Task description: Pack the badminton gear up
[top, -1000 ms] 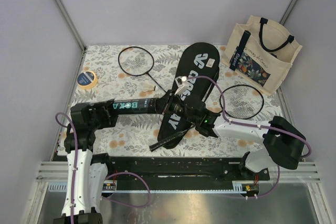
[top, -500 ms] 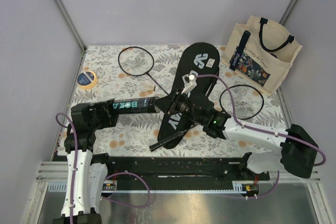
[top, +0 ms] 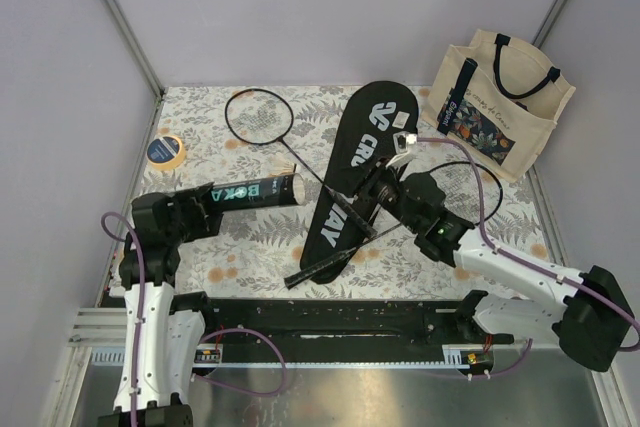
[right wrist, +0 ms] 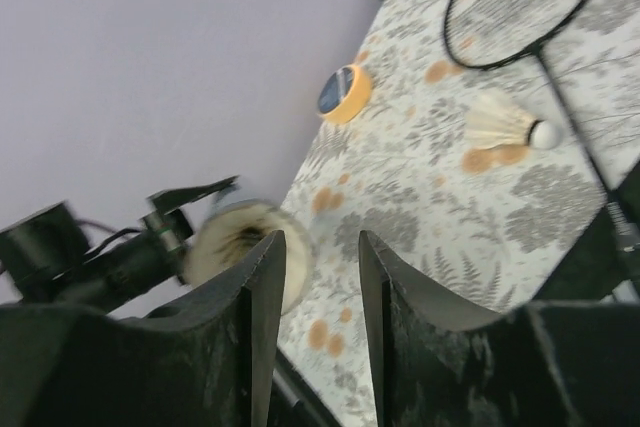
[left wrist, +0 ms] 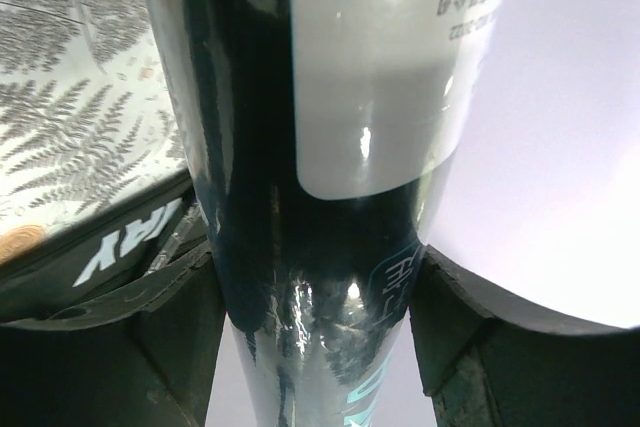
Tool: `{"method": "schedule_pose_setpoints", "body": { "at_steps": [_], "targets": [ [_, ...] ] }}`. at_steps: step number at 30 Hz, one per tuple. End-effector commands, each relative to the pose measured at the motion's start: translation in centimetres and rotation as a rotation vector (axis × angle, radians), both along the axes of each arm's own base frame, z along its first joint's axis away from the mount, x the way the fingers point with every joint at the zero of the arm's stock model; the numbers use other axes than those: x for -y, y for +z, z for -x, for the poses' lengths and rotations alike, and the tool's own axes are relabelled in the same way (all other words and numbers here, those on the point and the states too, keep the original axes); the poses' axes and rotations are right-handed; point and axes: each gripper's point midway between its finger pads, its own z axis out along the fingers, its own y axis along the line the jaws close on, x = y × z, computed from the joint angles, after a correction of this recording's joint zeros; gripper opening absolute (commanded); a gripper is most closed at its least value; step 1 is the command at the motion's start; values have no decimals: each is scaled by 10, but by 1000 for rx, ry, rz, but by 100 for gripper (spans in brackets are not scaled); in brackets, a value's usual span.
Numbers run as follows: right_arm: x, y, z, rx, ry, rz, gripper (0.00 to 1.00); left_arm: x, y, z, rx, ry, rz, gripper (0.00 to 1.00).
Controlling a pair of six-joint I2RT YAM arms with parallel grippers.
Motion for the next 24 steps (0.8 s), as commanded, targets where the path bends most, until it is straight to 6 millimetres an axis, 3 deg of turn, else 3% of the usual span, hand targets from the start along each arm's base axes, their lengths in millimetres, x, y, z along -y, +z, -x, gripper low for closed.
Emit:
{"method": "schedule_pose_setpoints", "body": {
  "at_steps": [1, 4, 10, 14, 17, 24],
  "targets": [
    [18, -7, -34, 0, -59, 14, 45, 0, 73, -7, 192, -1, -15, 22],
    [17, -19, -58, -39, -72, 29, 46, 3, 89, -3, 225, -13, -19, 22],
    [-17, -38, -103, -76, -19, 100, 55, 12, 109, 3, 274, -69, -14, 22],
    [-49, -51, -130, -105, 39, 148, 64, 17, 108, 5, 277, -99, -15, 22],
    [-65, -76, -150, -184, 39, 198, 70, 21, 104, 7, 266, -127, -12, 22],
    [-90, -110, -186, -270, 21, 233, 77, 38, 110, 13, 269, -222, 38, 22]
  ]
}}
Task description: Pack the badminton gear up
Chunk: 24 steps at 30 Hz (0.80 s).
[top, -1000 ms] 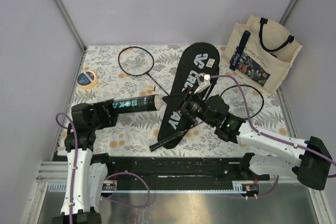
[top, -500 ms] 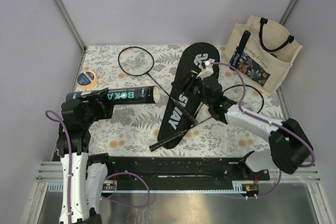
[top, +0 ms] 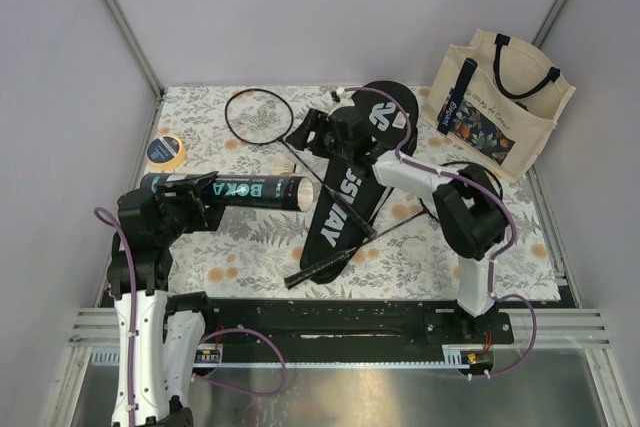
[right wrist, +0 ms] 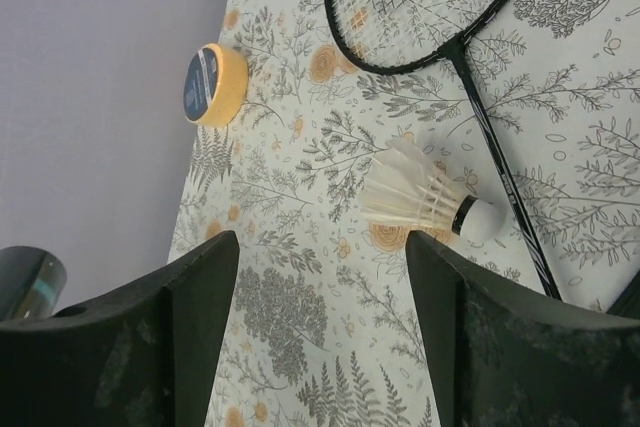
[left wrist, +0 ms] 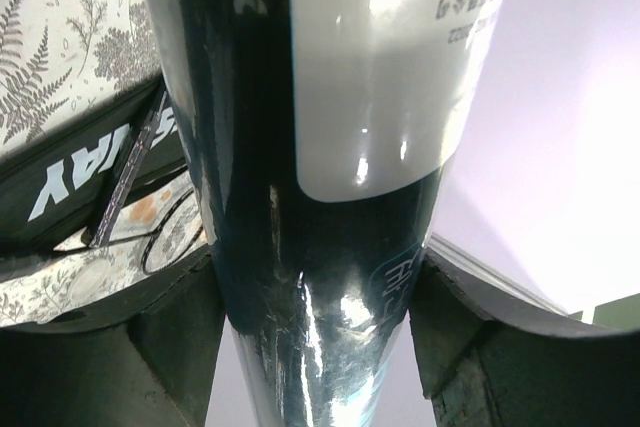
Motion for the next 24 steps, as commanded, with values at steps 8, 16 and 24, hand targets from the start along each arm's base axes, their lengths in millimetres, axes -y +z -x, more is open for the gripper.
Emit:
{"method": "schedule_pose_setpoints", "body": {
  "at_steps": [8, 16, 24],
  "targets": [
    [-49, -38, -38, -102, 65, -12, 78, 16, 47, 1, 127, -96, 21, 22],
    [-73, -65, -49, -162, 109, -50, 79, 16, 44, -1, 115, -102, 13, 22],
    [-88, -80, -45, -182, 174, -13, 79, 15, 43, -3, 115, -98, 10, 22]
  ]
}}
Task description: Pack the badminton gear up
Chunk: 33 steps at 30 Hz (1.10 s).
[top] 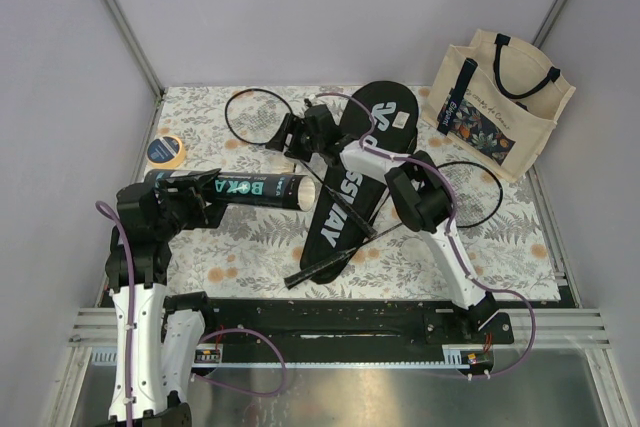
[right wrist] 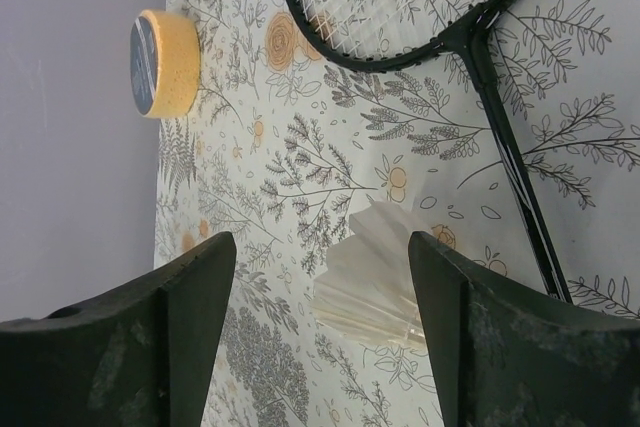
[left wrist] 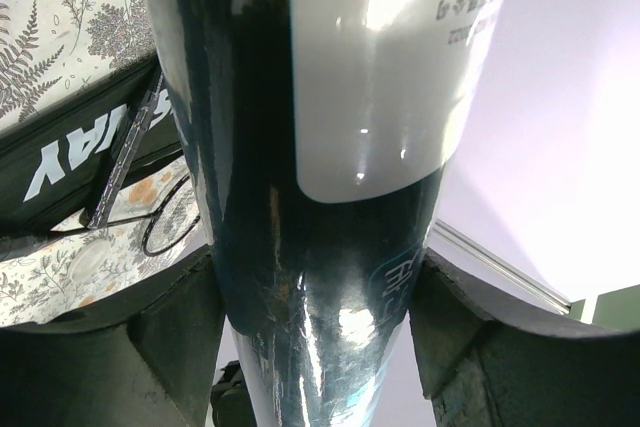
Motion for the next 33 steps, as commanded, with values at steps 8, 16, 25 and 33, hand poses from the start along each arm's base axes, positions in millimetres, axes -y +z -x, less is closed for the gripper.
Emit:
{"method": "schedule_pose_setpoints", "body": {
  "at_steps": [8, 16, 25, 33],
  "targets": [
    [-8, 31, 34, 75, 185, -39, 78, 3, 37, -4, 125, -25, -14, 22],
    [19, 51, 86, 155, 296, 39, 76, 2, 40, -3, 132, -18, -22, 22],
    [49, 39, 114, 266, 261, 291, 73, 0, 39, -3, 130, -5, -19, 22],
    [81, 43, 121, 405, 190, 464, 69, -1, 41, -3, 131, 0, -19, 22]
  ]
}}
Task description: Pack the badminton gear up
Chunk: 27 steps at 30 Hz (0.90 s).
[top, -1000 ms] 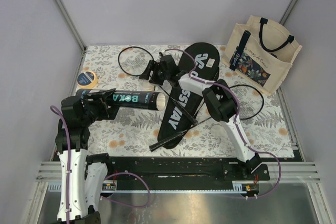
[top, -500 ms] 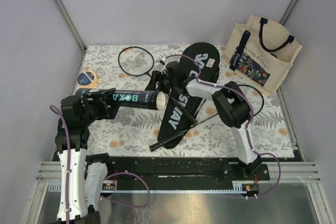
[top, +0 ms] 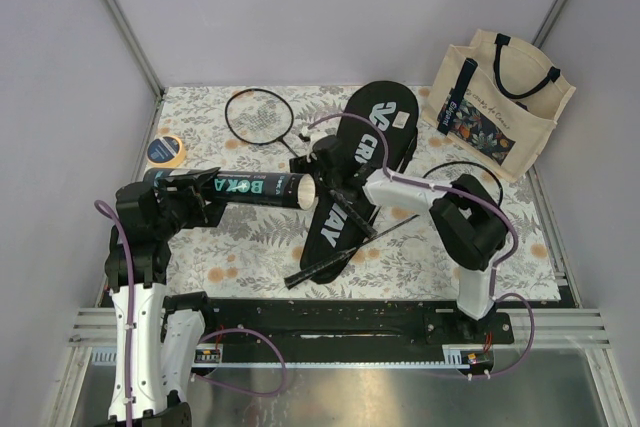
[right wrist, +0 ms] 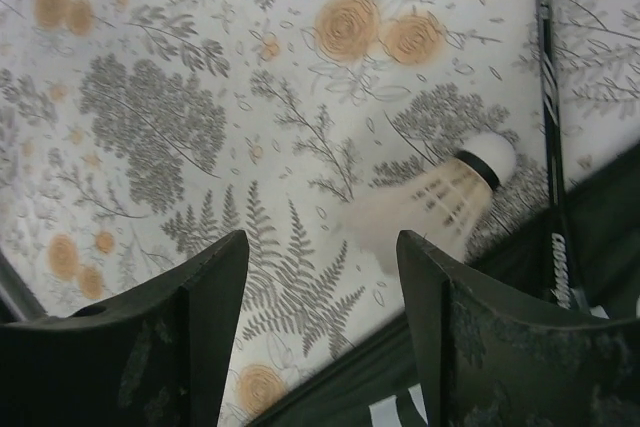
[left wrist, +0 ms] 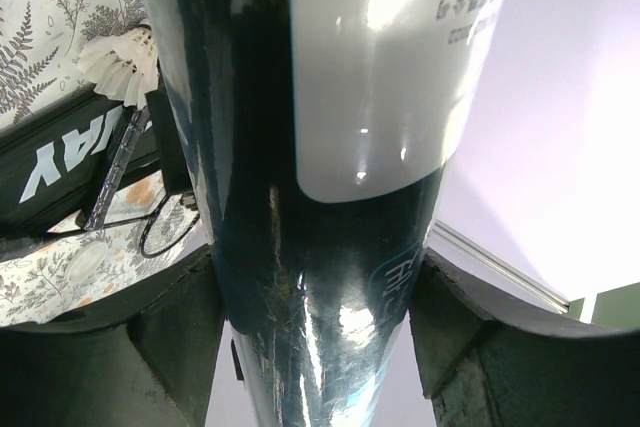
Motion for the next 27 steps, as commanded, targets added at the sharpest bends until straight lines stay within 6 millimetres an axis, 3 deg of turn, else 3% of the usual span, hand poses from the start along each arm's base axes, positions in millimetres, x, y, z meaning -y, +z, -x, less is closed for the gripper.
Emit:
{"method": "schedule_pose_setpoints", "body": {
  "at_steps": [1, 6, 11, 16, 20, 27],
  "targets": [
    [25, 25, -6, 187, -33, 85, 68, -1, 38, -2, 126, 1, -13, 22],
    [39, 34, -1, 352, 14, 75, 62, 1, 50, -2, 147, -6, 5, 22],
    [33, 39, 11, 463, 96, 47, 63, 0, 52, -1, 146, -1, 7, 22],
    [25, 29, 11, 533, 94, 149, 64, -1, 47, -3, 129, 6, 28, 22],
    [18, 14, 6, 589, 89, 269, 60, 0, 55, -4, 143, 5, 34, 22],
    [24, -2, -6, 691, 25, 498, 55, -1, 54, -5, 139, 8, 32, 22]
  ]
}}
